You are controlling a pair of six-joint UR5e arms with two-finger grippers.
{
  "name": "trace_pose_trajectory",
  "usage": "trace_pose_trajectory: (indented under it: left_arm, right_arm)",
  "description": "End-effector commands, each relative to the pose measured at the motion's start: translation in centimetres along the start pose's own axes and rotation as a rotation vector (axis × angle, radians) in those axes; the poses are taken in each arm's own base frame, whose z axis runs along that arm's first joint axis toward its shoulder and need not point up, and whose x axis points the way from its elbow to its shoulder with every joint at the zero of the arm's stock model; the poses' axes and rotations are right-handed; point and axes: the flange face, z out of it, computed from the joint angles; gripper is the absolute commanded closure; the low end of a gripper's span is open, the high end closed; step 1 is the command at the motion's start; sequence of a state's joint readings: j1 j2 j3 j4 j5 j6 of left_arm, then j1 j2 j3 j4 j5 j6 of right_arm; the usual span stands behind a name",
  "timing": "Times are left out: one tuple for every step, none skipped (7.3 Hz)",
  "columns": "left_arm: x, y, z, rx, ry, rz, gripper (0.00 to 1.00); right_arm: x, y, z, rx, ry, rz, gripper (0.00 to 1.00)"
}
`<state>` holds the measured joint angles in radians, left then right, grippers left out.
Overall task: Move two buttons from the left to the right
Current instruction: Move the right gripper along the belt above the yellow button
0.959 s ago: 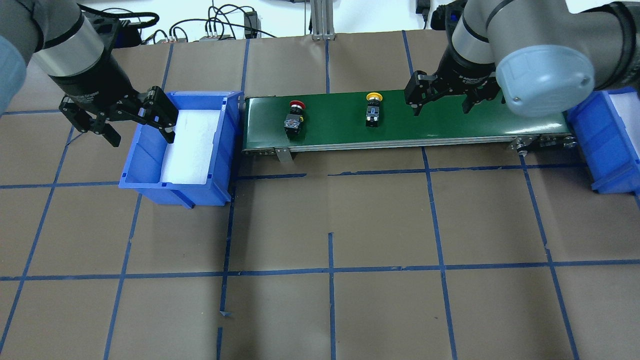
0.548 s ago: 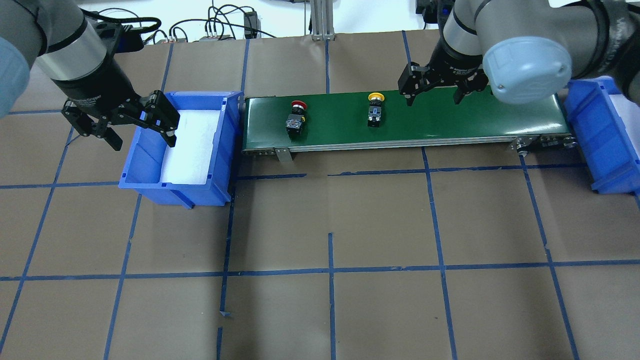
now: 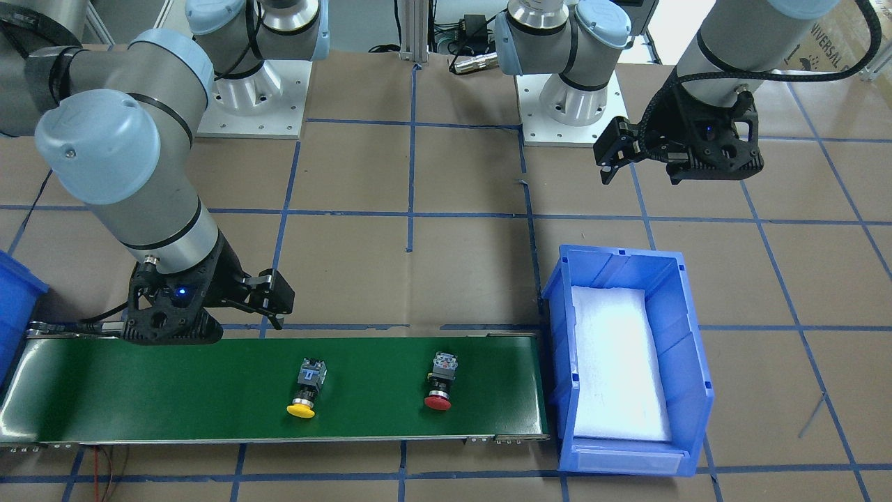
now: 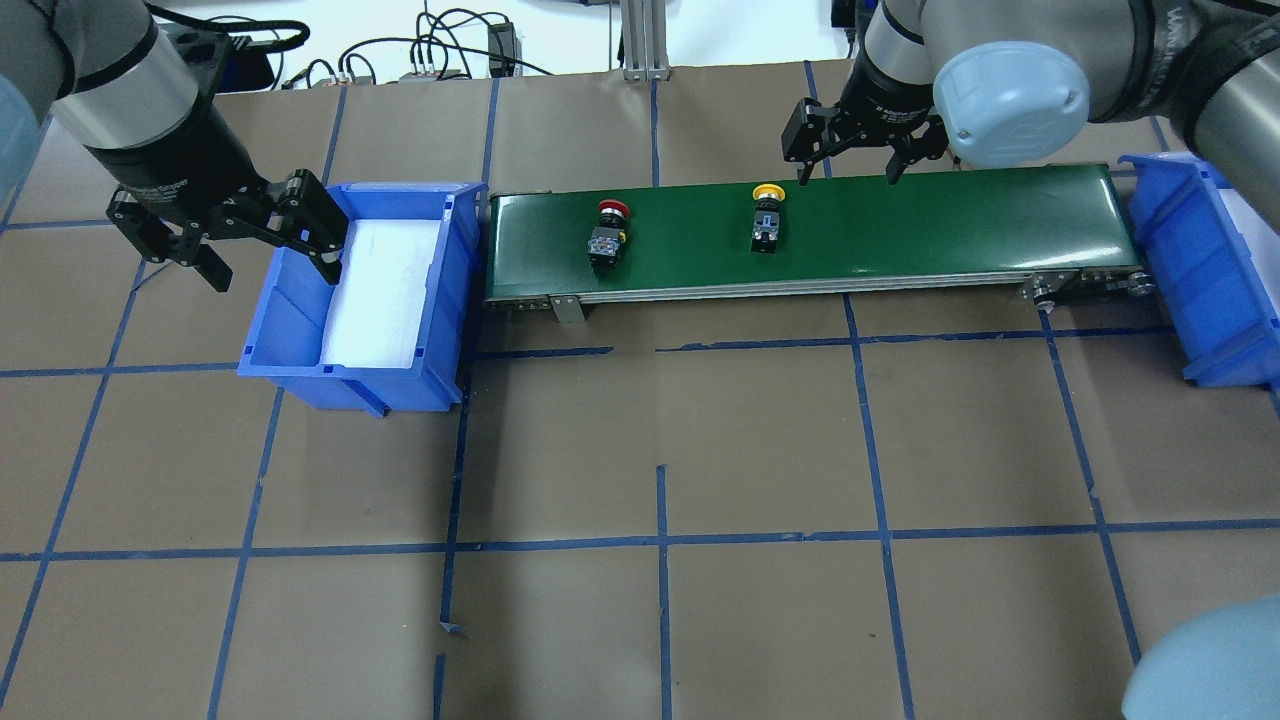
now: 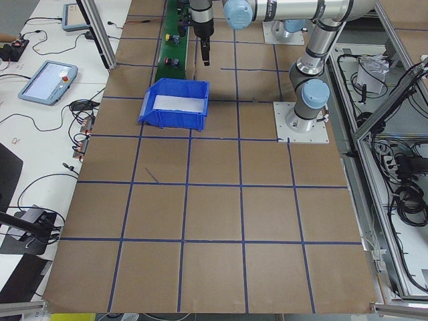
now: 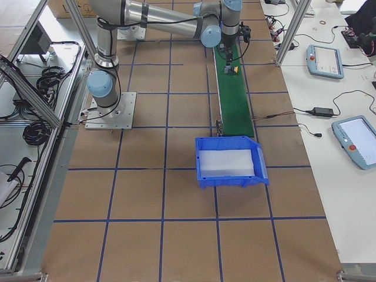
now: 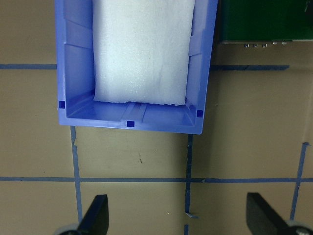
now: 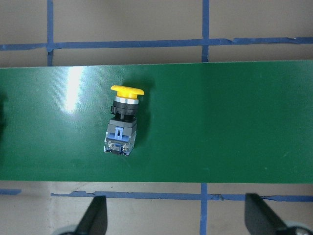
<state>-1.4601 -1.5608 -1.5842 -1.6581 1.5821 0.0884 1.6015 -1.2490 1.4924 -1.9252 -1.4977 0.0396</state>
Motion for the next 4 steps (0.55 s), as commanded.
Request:
trace_pose_trajectory:
  left_arm:
    - [-0.1, -0.1, 0.0, 0.000, 0.004, -0.002, 0.00]
    - [0.0, -0.1, 0.0, 0.003, 0.017, -0.004, 0.00]
    - [0.2, -0.2, 0.1, 0.007, 0.025, 0.001, 0.00]
    - [0.2, -0.3, 0.1, 0.011, 0.030, 0.005, 0.00]
  right_arm:
    - [-0.2, -1.6, -0.9, 0.028, -0.008, 0.018, 0.00]
    - [-0.3, -1.8, -0.3, 0.020, -0.008, 0.008, 0.00]
    - [-0.2, -2.4, 1.0, 0.019, -0.008, -0.006, 0.00]
    - [-0.1, -3.3, 2.8, 0.025, -0.008, -0.009, 0.00]
